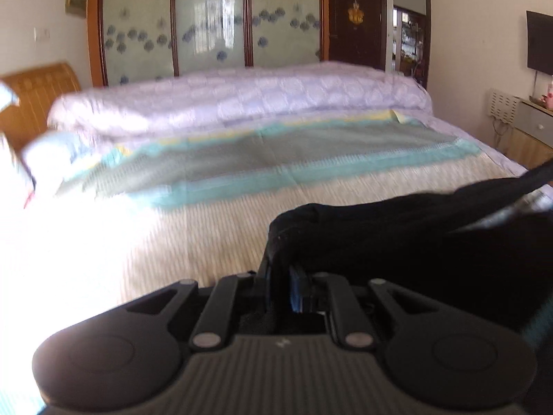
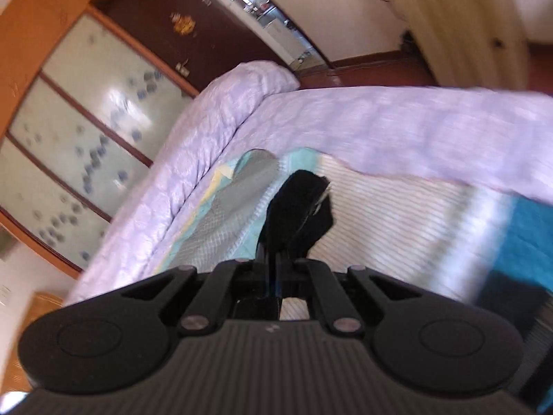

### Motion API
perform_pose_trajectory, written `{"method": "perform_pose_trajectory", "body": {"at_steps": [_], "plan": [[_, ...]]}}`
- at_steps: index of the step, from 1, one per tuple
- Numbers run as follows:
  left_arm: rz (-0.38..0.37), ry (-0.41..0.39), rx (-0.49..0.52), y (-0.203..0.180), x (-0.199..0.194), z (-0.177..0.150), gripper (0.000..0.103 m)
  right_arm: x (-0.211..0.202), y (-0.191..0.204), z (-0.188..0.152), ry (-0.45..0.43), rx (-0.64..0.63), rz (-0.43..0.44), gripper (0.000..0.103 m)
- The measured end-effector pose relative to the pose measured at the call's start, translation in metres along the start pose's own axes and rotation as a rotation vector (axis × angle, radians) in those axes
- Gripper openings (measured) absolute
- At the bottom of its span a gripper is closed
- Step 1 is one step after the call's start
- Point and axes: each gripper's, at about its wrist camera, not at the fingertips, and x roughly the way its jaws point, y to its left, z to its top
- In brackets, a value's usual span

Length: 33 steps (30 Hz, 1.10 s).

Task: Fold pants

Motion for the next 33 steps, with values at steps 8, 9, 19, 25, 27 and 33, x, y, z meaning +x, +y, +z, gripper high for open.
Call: {"method": "perform_pose_trajectory", "body": {"at_steps": [8,9,19,25,27,33], "plan": [[0.070,0.183,-0.040,-0.029,-0.010,-0.102,0.017,-0.070,-0.144,-0.083,-0.027,0.263,-0.162,0.009],[0.058,0.170,-0.064,-0.027,-0.017,-0.097,0.020,-0.075,-0.146,-0.085,-0.044,0.322,-0.145,0.014],[0.048,0.035,-0.332,0.051,-0.078,-0.076,0.060,-0.099,-0.090,-0.087,-0.125,0.018,-0.053,0.043],[0.010,0.069,-0.579,0.112,-0.013,-0.039,0.074,-0.046,-0.016,-0.155,0.127,-0.195,0.132,0.043],[-0.077,0.117,-0.583,0.111,0.019,-0.033,0.081,-0.023,0.008,-0.189,0.224,-0.285,0.149,0.043],[0.033,0.197,-0.472,0.093,0.053,-0.039,0.007,0.023,0.032,-0.262,0.439,-0.394,0.120,0.043]]}}
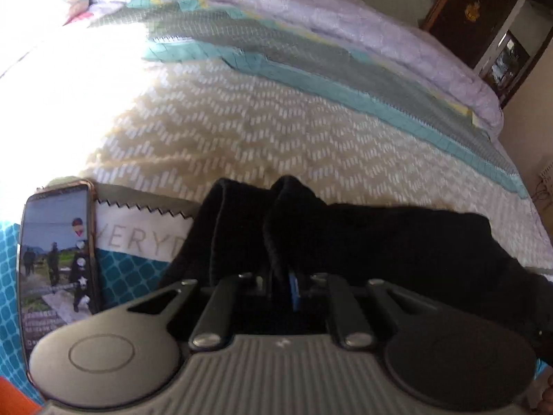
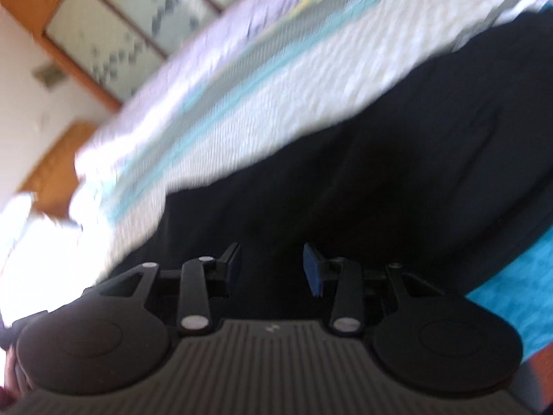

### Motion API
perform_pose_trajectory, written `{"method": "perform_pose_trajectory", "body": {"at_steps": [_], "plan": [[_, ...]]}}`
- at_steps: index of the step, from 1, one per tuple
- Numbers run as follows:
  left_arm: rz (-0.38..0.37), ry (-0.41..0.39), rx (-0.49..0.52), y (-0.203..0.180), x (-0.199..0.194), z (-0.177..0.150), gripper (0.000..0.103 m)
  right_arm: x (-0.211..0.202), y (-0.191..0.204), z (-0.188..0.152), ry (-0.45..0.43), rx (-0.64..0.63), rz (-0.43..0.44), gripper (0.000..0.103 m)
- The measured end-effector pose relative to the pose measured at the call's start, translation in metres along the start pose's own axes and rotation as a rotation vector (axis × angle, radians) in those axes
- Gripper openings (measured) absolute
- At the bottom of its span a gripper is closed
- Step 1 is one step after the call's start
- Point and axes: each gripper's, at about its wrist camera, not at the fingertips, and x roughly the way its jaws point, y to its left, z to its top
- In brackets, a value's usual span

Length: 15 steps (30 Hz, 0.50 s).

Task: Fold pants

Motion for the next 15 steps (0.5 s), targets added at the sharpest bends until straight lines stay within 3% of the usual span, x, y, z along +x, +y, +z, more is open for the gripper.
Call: {"method": "perform_pose_trajectory", "body": {"at_steps": [3,6,8,10,12,15], "plan": [[0.073,-0.152,0.000,0.016,-0.035,-0.003,0.007,-0.005,-0.005,0.000,-0.015,-0.014,0.007,0.039],[0.086,-0.062,-0.094,0.040,-0.012,-0.013,0.011,-0.006,-0.030,0.003,-0.018,0.095,0.074,0.033],[0.130,-0.066,-0.135,0.044,-0.007,-0.019,0.035,-0.008,-0.039,0.004,-0.018,0.147,0.082,0.023],[0.103,-0.094,-0.192,0.044,-0.021,-0.018,0.039,-0.013,-0.039,0.006,-0.013,0.149,0.084,0.025],[0.076,-0.172,-0.239,0.042,-0.045,-0.013,0.038,-0.029,-0.035,0.004,-0.044,0.126,0.085,0.030],[0.027,-0.296,-0.209,0.020,-0.076,0.000,0.038,-0.044,-0.039,0.008,-0.089,0.108,0.131,0.031]]}}
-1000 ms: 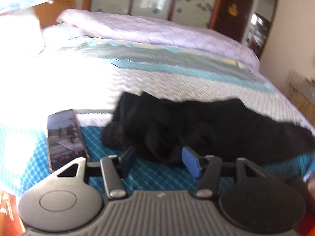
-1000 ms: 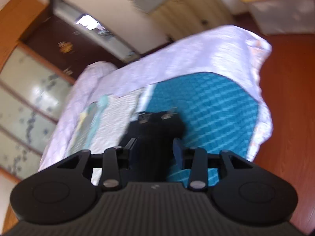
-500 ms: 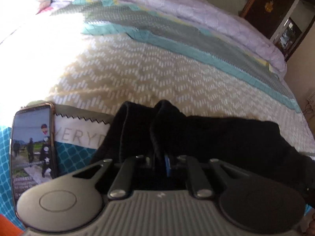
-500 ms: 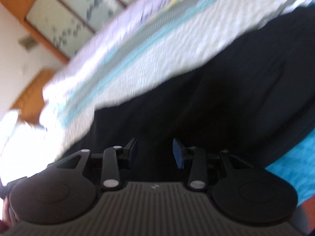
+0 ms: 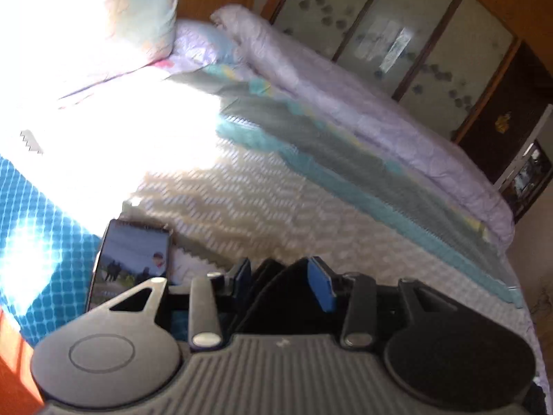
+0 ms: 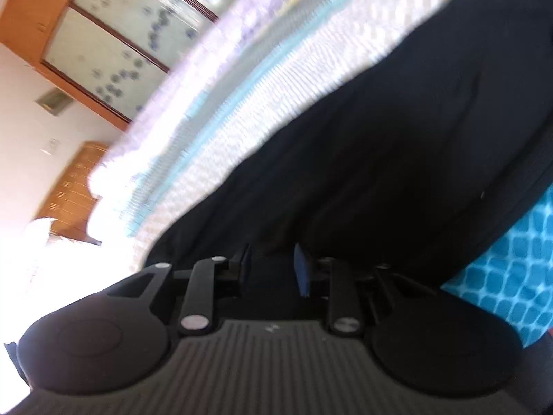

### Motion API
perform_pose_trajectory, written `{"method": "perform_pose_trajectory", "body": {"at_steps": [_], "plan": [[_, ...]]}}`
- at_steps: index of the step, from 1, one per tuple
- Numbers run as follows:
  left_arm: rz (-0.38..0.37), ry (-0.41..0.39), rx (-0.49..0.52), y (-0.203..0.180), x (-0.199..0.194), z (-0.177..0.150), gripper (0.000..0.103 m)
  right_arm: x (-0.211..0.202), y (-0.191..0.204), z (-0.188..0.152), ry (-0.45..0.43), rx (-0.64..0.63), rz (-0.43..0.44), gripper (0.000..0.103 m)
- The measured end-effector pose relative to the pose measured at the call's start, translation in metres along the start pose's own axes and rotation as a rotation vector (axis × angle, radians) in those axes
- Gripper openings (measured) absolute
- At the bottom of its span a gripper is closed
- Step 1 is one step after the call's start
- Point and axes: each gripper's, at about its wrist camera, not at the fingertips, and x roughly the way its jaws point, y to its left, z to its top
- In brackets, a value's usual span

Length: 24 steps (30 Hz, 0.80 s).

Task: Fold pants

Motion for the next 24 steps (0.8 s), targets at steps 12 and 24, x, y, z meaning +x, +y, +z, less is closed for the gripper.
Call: {"method": "perform_pose_trajectory", "body": {"at_steps": [12,24], "plan": [[0.093,0.272,0.396,-0.102,0.130,-0.079,0.036,-0.030,-0.077,0.040,-0.130,0.076,-0.183,0.021],[-0.028,0.153,0.228,-0.137,0.073,-0.061,0.048,-0.177,-0.182,0.061,-0.443,0.301,-0.207,0.034]]}}
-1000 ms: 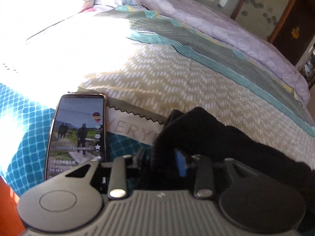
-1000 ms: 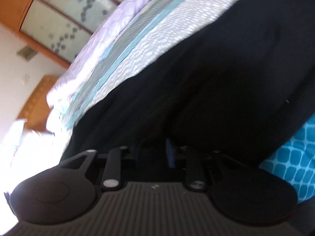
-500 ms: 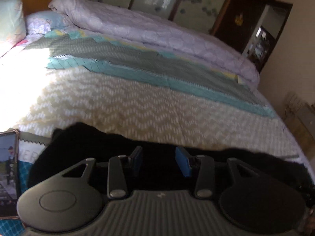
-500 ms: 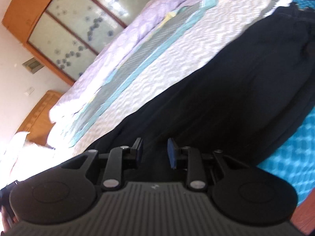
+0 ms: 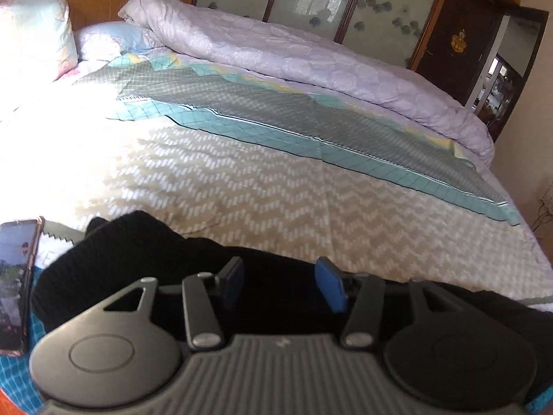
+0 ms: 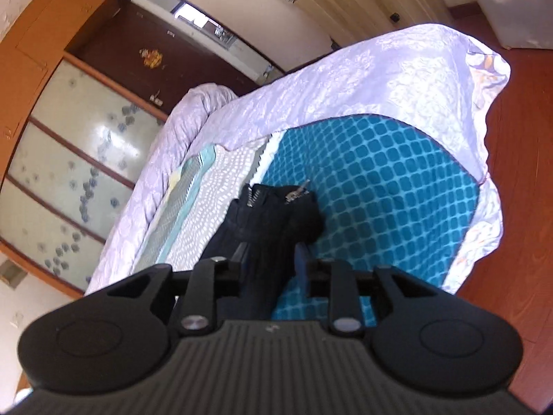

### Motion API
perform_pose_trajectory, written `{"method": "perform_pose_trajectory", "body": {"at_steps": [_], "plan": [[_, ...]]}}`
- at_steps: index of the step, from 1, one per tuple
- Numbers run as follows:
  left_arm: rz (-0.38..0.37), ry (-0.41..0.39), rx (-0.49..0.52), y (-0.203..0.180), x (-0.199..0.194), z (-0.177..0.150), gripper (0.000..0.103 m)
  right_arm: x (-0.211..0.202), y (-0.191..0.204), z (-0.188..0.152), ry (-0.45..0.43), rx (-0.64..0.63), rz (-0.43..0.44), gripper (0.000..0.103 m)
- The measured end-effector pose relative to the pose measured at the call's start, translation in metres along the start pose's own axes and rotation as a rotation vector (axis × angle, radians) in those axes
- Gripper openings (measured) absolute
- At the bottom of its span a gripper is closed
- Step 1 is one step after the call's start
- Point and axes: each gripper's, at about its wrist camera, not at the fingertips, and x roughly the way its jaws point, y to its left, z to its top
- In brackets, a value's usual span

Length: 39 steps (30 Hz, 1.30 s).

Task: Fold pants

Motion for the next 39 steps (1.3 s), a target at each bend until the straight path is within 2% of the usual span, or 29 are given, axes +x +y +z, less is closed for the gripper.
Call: {"method": "perform_pose_trajectory", "body": {"at_steps": [2,4,5,9,12,14,15,16,18,20,22,26,29,31,32,34,35,36,37,39], "plan": [[-0.028,0.039,-0.020,-0.008,0.001,-0.006,0.048,0.012,0.005,-0.011,0.002,0.023,0.026,0.036],[-0.057,0.083,-0.023,-0.016,0.000,-0.017,0.049,0.024,0.010,-0.018,0.008,0.037,0.031,0.046],[-0.065,0.102,-0.017,-0.019,0.000,-0.022,0.051,0.028,0.013,-0.020,0.014,0.040,0.021,0.047],[-0.056,0.153,0.034,-0.029,0.002,-0.042,0.051,0.035,0.021,-0.018,-0.003,0.045,0.024,0.047],[-0.052,0.172,0.031,-0.027,0.003,-0.049,0.051,0.040,0.026,-0.016,-0.009,0.030,0.003,0.047],[-0.052,0.179,0.020,-0.024,0.004,-0.050,0.051,0.047,0.034,-0.018,-0.011,-0.006,-0.032,0.042],[-0.051,0.182,0.013,-0.022,0.004,-0.051,0.051,0.051,0.037,-0.018,-0.009,-0.027,-0.053,0.032],[-0.053,0.184,0.005,-0.021,0.004,-0.051,0.051,0.055,0.039,-0.019,-0.002,-0.043,-0.077,0.014],[-0.063,0.178,-0.009,-0.016,0.000,-0.052,0.051,0.054,0.050,-0.026,-0.027,-0.050,-0.088,0.011],[-0.071,0.168,-0.018,-0.013,-0.005,-0.051,0.051,0.044,0.071,-0.032,-0.052,-0.073,-0.004,0.010],[-0.080,0.165,-0.036,-0.008,-0.007,-0.050,0.051,0.037,0.104,-0.040,-0.041,-0.132,0.077,0.010],[-0.105,0.156,-0.081,0.000,-0.010,-0.050,0.051,0.036,0.182,-0.076,0.069,-0.330,0.268,0.011],[-0.116,0.155,-0.089,0.005,-0.012,-0.053,0.051,0.051,0.230,-0.129,0.249,-0.491,0.371,0.010],[-0.122,0.156,-0.099,0.010,-0.013,-0.055,0.051,0.070,0.248,-0.175,0.413,-0.594,0.373,0.011],[-0.130,0.157,-0.109,0.014,-0.015,-0.056,0.052,0.082,0.253,-0.201,0.492,-0.659,0.340,0.011],[-0.142,0.156,-0.126,0.021,-0.018,-0.056,0.052,0.107,0.253,-0.253,0.629,-0.783,0.222,0.018],[-0.148,0.149,-0.131,0.024,-0.022,-0.056,0.052,0.107,0.250,-0.269,0.605,-0.840,0.209,0.018],[-0.156,0.139,-0.135,0.028,-0.026,-0.055,0.052,0.099,0.251,-0.274,0.545,-0.878,0.225,0.021],[-0.166,0.126,-0.139,0.032,-0.031,-0.055,0.054,0.097,0.255,-0.274,0.567,-0.898,0.235,0.036],[-0.194,0.095,-0.157,0.045,-0.042,-0.054,0.056,0.086,0.260,-0.267,0.585,-0.882,0.264,0.046]]}}
